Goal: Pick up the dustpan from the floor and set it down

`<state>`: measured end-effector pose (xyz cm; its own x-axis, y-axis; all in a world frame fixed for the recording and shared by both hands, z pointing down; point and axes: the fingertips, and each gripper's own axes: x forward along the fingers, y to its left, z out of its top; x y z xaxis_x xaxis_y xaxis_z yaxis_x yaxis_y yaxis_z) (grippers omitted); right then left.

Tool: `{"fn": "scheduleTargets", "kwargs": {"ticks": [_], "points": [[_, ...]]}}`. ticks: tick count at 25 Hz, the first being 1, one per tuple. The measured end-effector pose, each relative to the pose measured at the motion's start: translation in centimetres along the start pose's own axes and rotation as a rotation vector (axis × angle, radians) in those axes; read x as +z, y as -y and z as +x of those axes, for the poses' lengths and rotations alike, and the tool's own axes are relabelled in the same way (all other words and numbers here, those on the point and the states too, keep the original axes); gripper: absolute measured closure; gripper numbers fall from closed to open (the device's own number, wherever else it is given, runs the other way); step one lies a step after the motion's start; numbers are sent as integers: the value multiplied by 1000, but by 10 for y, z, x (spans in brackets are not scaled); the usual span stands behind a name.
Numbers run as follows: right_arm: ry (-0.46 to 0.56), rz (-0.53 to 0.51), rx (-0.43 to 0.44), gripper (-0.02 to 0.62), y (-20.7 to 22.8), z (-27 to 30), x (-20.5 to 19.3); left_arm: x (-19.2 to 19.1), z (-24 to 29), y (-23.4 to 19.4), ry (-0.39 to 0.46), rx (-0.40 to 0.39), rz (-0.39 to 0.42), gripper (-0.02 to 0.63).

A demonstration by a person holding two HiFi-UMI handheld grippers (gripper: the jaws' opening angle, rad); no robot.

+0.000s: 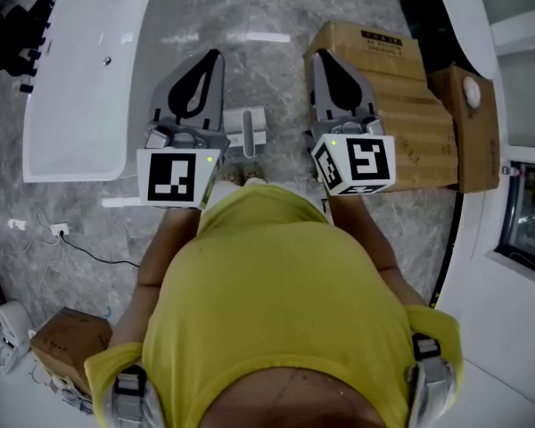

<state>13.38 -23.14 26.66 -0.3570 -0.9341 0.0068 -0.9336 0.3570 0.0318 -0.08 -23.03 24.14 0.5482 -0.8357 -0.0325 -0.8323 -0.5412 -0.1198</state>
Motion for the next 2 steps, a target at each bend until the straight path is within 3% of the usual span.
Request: {"fn": "scheduleTargets", "kwargs": {"ticks": [2], "points": [[-2, -4, 1, 584, 2, -3, -2, -1, -1, 3, 1, -1, 3, 604]]}}
